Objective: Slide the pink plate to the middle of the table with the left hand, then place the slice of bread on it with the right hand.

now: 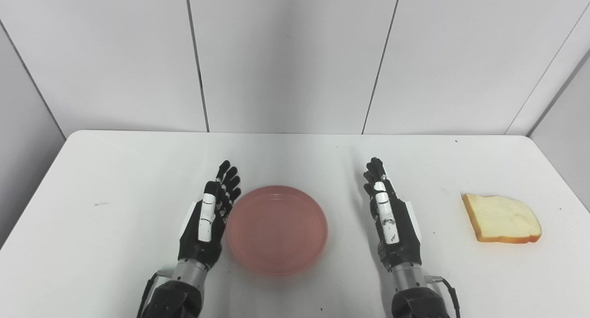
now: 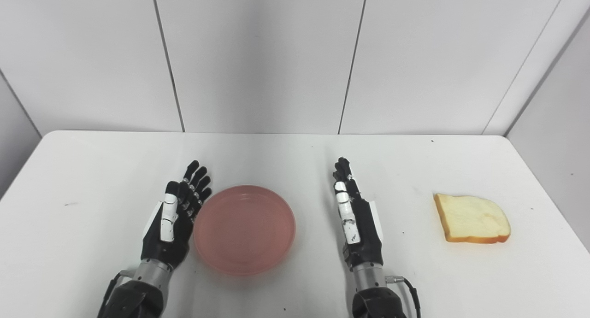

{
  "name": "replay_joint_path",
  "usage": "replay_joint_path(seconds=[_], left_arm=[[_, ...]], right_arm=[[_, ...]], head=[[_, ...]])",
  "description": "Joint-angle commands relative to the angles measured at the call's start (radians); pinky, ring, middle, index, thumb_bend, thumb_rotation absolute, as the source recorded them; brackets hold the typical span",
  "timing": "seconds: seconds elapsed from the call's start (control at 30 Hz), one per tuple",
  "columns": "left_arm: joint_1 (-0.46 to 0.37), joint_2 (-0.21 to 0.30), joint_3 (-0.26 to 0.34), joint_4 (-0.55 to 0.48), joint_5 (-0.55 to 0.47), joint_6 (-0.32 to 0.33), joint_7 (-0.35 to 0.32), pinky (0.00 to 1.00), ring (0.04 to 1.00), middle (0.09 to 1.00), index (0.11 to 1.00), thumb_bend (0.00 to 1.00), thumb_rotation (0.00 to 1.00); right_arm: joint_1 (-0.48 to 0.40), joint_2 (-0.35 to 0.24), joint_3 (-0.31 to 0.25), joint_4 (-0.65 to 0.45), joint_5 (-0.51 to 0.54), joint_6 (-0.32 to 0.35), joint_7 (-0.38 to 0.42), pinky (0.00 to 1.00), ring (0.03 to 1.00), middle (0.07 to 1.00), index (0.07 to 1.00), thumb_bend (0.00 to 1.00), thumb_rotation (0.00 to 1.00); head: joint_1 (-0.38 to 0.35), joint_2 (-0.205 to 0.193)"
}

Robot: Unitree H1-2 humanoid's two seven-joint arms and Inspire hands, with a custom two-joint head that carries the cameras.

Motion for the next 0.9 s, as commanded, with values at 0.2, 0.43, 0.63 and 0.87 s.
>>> replay_joint_path(seconds=[0.2,0.43,0.63,0.87], left_arm=[[0.021,-0.012,-0.01,0.016,-0.018,-0.04,-0.04,1.0,0.994,1.0,1.0,0.75,1.0],[0.019,-0.011,-0.018,0.014,-0.013,-0.04,-0.05,1.0,1.0,1.0,1.0,0.75,1.0],[0.004,-0.015,-0.015,0.056,0.003,-0.071,-0.038,1.0,0.996,1.0,0.987,0.74,1.0],[-0.009,-0.013,-0.023,0.07,0.066,-0.074,0.002,1.0,1.0,1.0,0.987,0.74,1.0]], right_arm=[[-0.023,-0.006,0.008,-0.067,-0.007,0.019,0.0,1.0,0.979,0.968,0.96,0.58,0.89],[-0.051,-0.057,-0.015,-0.118,0.001,0.069,0.013,1.0,0.976,0.961,0.949,0.6,0.88],[-0.071,-0.146,-0.041,-0.17,0.016,0.099,0.038,0.99,0.945,0.934,0.938,0.65,0.78],[-0.063,-0.252,-0.114,-0.33,0.012,0.134,0.038,0.92,0.888,0.882,0.896,0.65,0.59]], head=[[-0.043,0.013],[-0.082,0.015],[-0.098,0.004],[-0.077,0.008]])
